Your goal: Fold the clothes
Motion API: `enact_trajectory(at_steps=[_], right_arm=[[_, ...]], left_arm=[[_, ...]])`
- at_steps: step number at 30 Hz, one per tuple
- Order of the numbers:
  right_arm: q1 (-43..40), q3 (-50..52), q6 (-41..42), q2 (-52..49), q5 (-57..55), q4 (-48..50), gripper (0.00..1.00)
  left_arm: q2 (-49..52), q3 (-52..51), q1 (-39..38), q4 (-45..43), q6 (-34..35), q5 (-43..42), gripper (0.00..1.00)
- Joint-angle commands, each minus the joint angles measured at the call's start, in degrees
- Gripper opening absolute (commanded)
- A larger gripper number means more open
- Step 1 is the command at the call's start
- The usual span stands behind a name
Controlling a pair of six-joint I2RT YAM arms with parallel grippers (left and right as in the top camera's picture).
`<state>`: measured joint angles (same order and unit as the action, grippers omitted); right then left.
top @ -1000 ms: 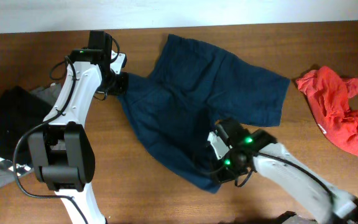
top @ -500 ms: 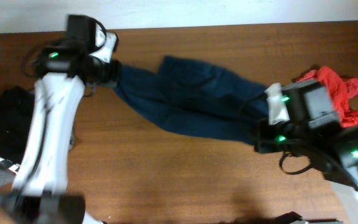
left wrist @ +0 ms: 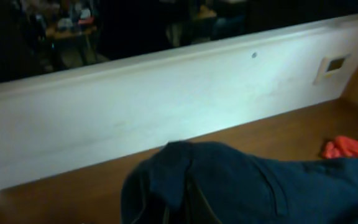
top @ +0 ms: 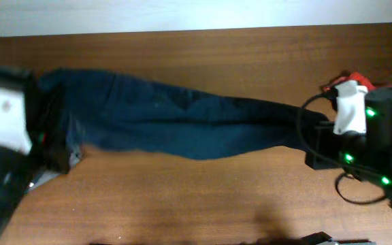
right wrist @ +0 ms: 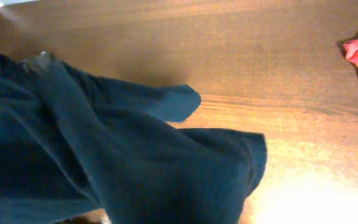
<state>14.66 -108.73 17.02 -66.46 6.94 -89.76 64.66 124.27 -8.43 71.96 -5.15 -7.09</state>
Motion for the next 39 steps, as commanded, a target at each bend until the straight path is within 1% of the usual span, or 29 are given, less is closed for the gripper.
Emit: enact_trajectory(at_steps=[1,3,6,8,11,15,18,20,22,25,26,27,28,29,30,31,32,35,37,39], right_arm=[[-0.5,-4.1,0.6,0.5,1.1,-2.3,0.04],[-0.5,-5.1,0.6,0.5,3.1,-4.2,0.04],[-0.5,-5.1,0.7,0.3,4.9,-7.6,0.04],[-0.4,-4.4,0.7,0.1,6.6,-7.4,0.04],[-0.4,-4.3,0.6,-1.4,4.8,-7.0,0.05],[-0.4,-4.3,0.6,-6.2,4.2,-5.5,0.08],[-0.4,-4.3,-0.2,-11.8,3.9,-3.6,0.1],[-0.4,-4.3,-0.7,-15.7,3.8,-2.1,0.1],[-0.5,-4.3,-2.0,-20.9,3.7,0.2,0.15],[-1.0,-4.3,-2.2,-28.5,3.8,4.0,0.17],[-1.4,-4.3,-2.5,-31.0,3.8,5.7,0.19],[-1.9,-4.3,-2.6,-33.2,3.8,7.8,0.27],[-2.6,-4.3,-2.6,-35.4,3.8,10.0,0.41],[-3.5,-4.3,-2.6,-37.3,3.9,12.1,0.55],[-4.3,-4.3,-2.6,-39.0,4.1,14.0,0.59],[-5.5,-4.3,-2.7,-40.5,4.2,15.5,0.62],[-6.5,-4.3,-2.9,-41.6,4.3,15.9,0.63],[-9.2,-4.3,-5.7,-42.9,4.4,14.4,0.66],[-10.3,-4.3,-8.3,-42.9,4.5,12.6,0.67],[-10.6,-4.3,-9.4,-42.8,4.4,11.2,0.71]], left_arm=[[-0.2,-0.1,-0.2,1.3,-0.9,-1.7,0.0],[-0.7,0.0,-0.2,3.3,-0.9,-3.3,0.0],[-0.3,0.0,-0.2,6.3,-0.9,-2.0,0.0],[1.0,0.0,-0.2,7.1,-0.6,-0.5,0.0],[4.6,-0.1,-0.2,7.2,-0.5,1.2,0.0],[12.5,-0.1,-0.2,7.2,0.0,2.4,0.0],[20.1,-0.1,-0.2,6.4,0.6,2.4,0.0],[24.9,-0.1,-0.2,4.6,0.6,2.4,0.0],[30.4,-0.1,-0.2,1.6,0.6,2.4,0.01],[38.4,-0.1,0.0,-2.9,0.6,2.7,0.02],[40.9,-0.1,0.0,-4.3,0.6,2.7,0.05],[43.8,-0.1,0.1,-6.3,0.6,2.7,0.11],[46.7,-0.1,0.2,-8.4,0.5,2.8,0.18],[49.1,0.0,0.3,-10.1,0.5,3.2,0.26],[51.5,0.0,0.5,-11.6,0.6,4.2,0.39],[53.3,0.0,0.8,-12.0,0.6,5.0,0.54],[54.7,0.0,1.2,-11.8,0.6,5.2,0.59],[56.0,0.0,2.7,-9.0,0.6,5.2,0.6],[55.9,0.0,3.6,-7.5,0.5,5.2,0.62],[55.8,0.0,4.5,-5.4,0.5,5.2,0.63]])
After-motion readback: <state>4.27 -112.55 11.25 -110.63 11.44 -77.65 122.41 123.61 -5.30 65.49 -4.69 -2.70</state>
